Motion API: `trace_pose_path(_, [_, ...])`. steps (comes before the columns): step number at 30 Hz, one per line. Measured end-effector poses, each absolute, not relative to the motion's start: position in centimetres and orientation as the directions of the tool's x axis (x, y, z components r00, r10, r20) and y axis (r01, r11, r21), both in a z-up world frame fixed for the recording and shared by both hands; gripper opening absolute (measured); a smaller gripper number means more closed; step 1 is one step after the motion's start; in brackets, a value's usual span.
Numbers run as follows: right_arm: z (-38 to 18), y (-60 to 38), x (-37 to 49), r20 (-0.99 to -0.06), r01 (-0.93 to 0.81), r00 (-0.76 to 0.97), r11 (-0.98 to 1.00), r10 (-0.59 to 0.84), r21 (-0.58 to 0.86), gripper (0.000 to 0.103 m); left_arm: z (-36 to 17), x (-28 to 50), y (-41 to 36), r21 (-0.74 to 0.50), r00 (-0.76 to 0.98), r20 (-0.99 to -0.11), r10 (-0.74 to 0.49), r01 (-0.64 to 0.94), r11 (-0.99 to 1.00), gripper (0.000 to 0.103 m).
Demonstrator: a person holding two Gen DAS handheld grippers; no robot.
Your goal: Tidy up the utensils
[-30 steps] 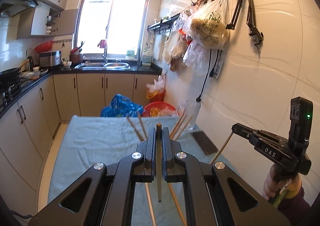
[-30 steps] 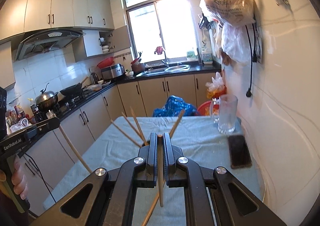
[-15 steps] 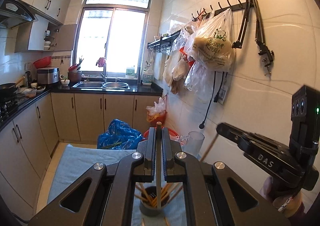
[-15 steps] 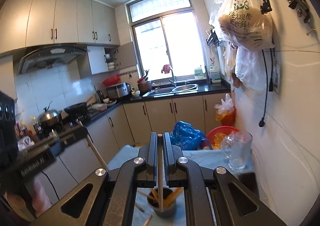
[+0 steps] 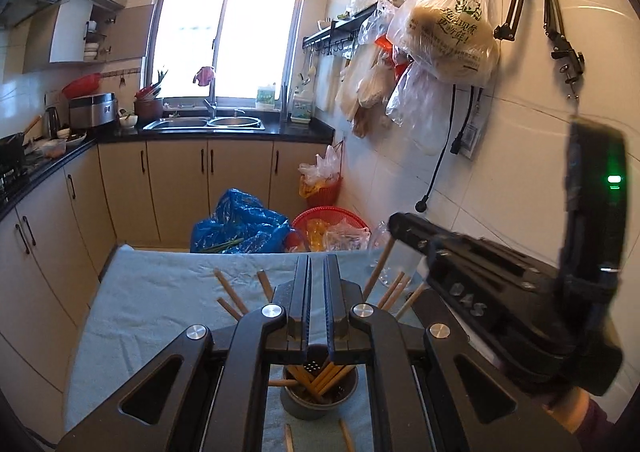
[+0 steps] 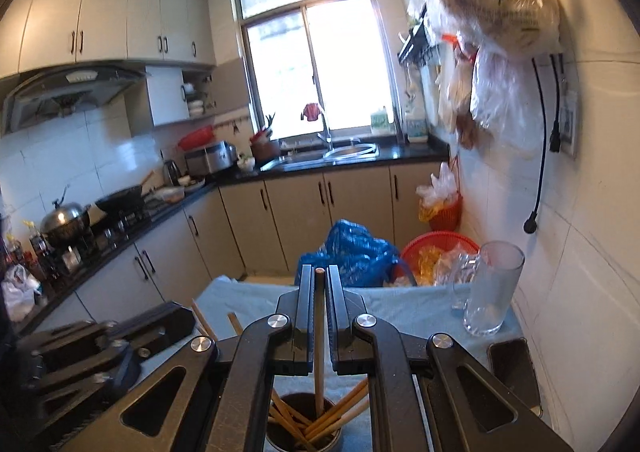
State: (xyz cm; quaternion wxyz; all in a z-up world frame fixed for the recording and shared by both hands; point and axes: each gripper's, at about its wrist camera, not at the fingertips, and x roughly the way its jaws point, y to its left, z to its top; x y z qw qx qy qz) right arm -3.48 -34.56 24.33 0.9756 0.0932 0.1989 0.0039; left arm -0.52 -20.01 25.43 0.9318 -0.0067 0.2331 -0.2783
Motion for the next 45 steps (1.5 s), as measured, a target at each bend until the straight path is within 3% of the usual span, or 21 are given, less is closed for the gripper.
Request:
trace_pose_path(2, [23.9, -34.6, -2.9, -0.4, 0.027, 0.915, 0.982, 0.05, 0.185, 0.006, 25.4, -1.0, -19.8, -0.138, 0.733, -0.429, -0.528, 0.524, 0.84, 0.011])
trace_pose_path(5, [23.5, -35.0, -2.4, -0.412, 0.031, 0.909, 0.976, 0.062, 0.216, 0.013, 25.7, -2.0, -19.0, -0.138, 0.739, -0.415, -0.531, 0.526, 0.839, 0.027])
trace_pose_path(7, [23.6, -35.3, -2.6, -0.408, 0.035, 0.911, 0.972, 0.064, 0.23, 0.035, 26.1, -2.8, -18.3, -0.143, 0.743, -0.401, -0.537, 0.528, 0.837, 0.033])
trace_pose_path(12, [24.6, -35.4, -4.1, -0.391, 0.034, 0.918, 0.972, 0.062, 0.234, 0.038, 27.1, -5.3, -15.8, -0.146, 0.758, -0.372, -0.535, 0.522, 0.841, 0.04])
trace_pose_path(18, [25.7, -35.1, -7.7, -0.386, 0.021, 0.92, 0.977, 0.064, 0.212, 0.051, 27.2, -8.4, -11.7, -0.168, 0.782, -0.366, -0.504, 0.477, 0.862, 0.046])
trace_pose_path(25, [24.5, -34.9, -12.4, -0.468, 0.014, 0.882, 0.989, 0.058, 0.15, 0.065, 24.9, -11.4, -7.7, -0.172, 0.801, -0.41, -0.435, 0.401, 0.9, 0.059])
trace_pose_path(33, [17.3, -34.9, -16.6, -0.669, 0.024, 0.743, 0.999, 0.012, 0.044, 0.067, 18.2, -12.5, -6.6, -0.137, 0.733, -0.575, -0.362, 0.35, 0.927, 0.06])
trace_pose_path(41, [7.3, -32.0, -19.2, -0.802, -0.035, 0.59, 0.995, 0.095, 0.092, 0.064, 9.6, -13.4, -9.6, -0.133, 0.564, -0.744, -0.359, 0.401, 0.906, 0.059])
trace_pose_path(45, [4.6, -30.1, -19.3, -0.824, -0.069, 0.557, 0.994, 0.105, 0.08, 0.062, 6.7, -13.9, -11.9, -0.116, 0.494, -0.791, -0.361, 0.459, 0.881, 0.046])
